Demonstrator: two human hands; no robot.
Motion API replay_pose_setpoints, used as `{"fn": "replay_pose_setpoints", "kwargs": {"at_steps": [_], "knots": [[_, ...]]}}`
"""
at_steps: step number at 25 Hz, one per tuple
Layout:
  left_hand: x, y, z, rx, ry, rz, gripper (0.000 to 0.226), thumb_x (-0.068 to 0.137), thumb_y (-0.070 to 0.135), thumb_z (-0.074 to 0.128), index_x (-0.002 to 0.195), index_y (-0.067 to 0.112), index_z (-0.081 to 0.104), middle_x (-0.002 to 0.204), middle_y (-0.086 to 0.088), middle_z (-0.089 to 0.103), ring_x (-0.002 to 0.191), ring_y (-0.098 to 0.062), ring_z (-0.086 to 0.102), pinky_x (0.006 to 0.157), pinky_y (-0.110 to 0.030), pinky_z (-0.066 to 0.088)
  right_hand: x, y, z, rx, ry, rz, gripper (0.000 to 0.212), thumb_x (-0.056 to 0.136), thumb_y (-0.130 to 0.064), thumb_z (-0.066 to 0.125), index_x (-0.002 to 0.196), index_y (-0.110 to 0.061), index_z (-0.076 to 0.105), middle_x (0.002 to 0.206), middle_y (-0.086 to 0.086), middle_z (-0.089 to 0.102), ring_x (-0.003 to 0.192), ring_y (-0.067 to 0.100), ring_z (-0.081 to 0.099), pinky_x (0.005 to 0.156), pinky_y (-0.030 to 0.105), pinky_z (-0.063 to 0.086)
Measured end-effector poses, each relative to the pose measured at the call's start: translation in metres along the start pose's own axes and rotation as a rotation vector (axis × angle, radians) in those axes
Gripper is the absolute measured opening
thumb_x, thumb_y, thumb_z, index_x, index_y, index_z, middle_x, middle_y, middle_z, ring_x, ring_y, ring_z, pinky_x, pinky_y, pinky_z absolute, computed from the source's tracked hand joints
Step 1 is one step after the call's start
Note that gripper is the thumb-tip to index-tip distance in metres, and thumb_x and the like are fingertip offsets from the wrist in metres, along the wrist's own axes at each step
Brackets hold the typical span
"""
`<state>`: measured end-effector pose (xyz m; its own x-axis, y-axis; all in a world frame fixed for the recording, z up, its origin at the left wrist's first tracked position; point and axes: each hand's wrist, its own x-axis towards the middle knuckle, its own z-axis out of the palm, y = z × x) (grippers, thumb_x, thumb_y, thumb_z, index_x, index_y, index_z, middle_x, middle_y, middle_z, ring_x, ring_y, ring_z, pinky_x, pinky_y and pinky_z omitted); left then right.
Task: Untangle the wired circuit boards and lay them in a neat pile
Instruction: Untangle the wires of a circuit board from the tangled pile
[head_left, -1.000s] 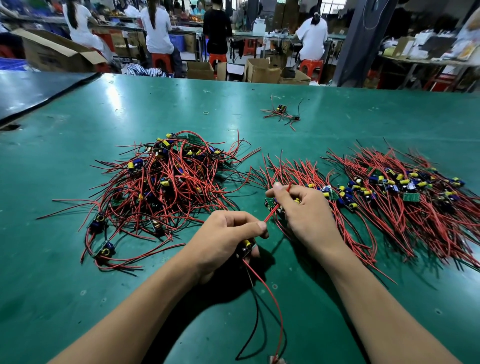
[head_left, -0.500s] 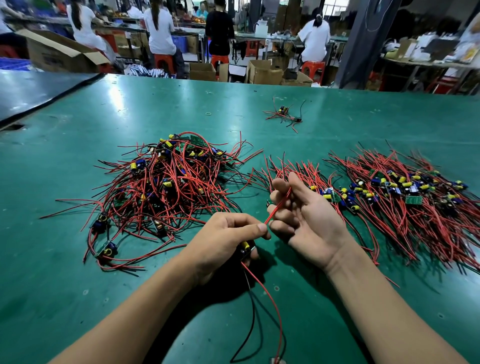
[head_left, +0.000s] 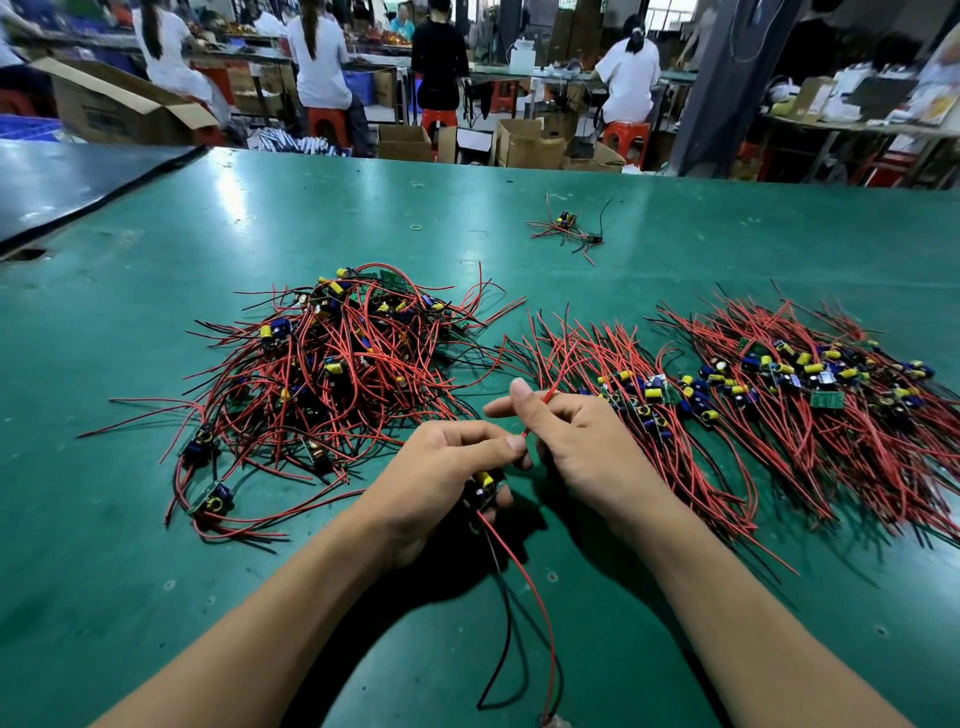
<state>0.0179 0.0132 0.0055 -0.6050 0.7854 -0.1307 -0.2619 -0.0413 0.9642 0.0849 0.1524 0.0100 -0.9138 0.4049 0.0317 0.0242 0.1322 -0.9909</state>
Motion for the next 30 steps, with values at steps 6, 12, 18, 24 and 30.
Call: {"fn": "replay_pose_setpoints", "kwargs": {"at_steps": [6, 12, 18, 24, 30], "knots": [[-0.004, 0.007, 0.000, -0.001, -0.057, -0.032, 0.018, 0.076, 0.023, 0.068, 0.073, 0.006, 0.067, 0.049, -0.005, 0.051, 0.040, -0.010, 0.049, 0.039, -0.019, 0.037, 0.005, -0.004, -0.016, -0.173, 0.063, -0.185, 0.047, 0.097, -0.040, 0.058, 0.052, -0.032, 0.069, 0.085, -0.012, 0.075, 0.082, -0.006, 0.066, 0.075, 0.011, 0.042], [-0.005, 0.009, 0.001, 0.016, -0.056, -0.033, 0.018, 0.080, 0.020, 0.067, 0.073, 0.004, 0.066, 0.048, -0.008, 0.050, 0.039, -0.012, 0.047, 0.039, -0.020, 0.037, 0.013, 0.008, -0.028, -0.360, 0.228, -0.298, 0.055, 0.098, -0.040, 0.058, 0.075, 0.009, 0.068, 0.094, 0.012, 0.072, 0.089, 0.016, 0.067, 0.082, 0.031, 0.047], [-0.005, 0.009, 0.002, 0.025, -0.052, -0.038, 0.018, 0.080, 0.020, 0.067, 0.075, 0.003, 0.067, 0.050, -0.006, 0.050, 0.040, -0.011, 0.049, 0.040, -0.020, 0.037, 0.016, 0.014, -0.033, -0.477, 0.383, -0.421, 0.040, 0.100, -0.039, 0.057, 0.079, -0.011, 0.076, 0.069, -0.013, 0.060, 0.067, -0.005, 0.056, 0.065, 0.015, 0.037], [-0.004, 0.008, 0.000, 0.007, -0.014, -0.044, 0.016, 0.079, 0.018, 0.067, 0.071, 0.004, 0.067, 0.048, -0.009, 0.046, 0.034, -0.011, 0.045, 0.037, -0.018, 0.035, 0.018, 0.012, -0.033, -0.194, 0.211, -0.124, 0.059, 0.099, -0.060, 0.040, 0.085, -0.017, 0.078, 0.051, -0.004, 0.034, 0.047, 0.007, 0.037, 0.059, 0.033, 0.050], [-0.002, 0.011, -0.002, 0.022, -0.040, -0.070, 0.017, 0.076, 0.021, 0.067, 0.071, 0.005, 0.068, 0.047, -0.008, 0.046, 0.035, -0.011, 0.045, 0.039, -0.019, 0.036, 0.017, 0.014, -0.045, -0.479, 0.290, -0.381, 0.044, 0.099, -0.043, 0.055, 0.085, -0.009, 0.078, 0.072, 0.003, 0.068, 0.069, 0.013, 0.062, 0.067, 0.032, 0.047]]}}
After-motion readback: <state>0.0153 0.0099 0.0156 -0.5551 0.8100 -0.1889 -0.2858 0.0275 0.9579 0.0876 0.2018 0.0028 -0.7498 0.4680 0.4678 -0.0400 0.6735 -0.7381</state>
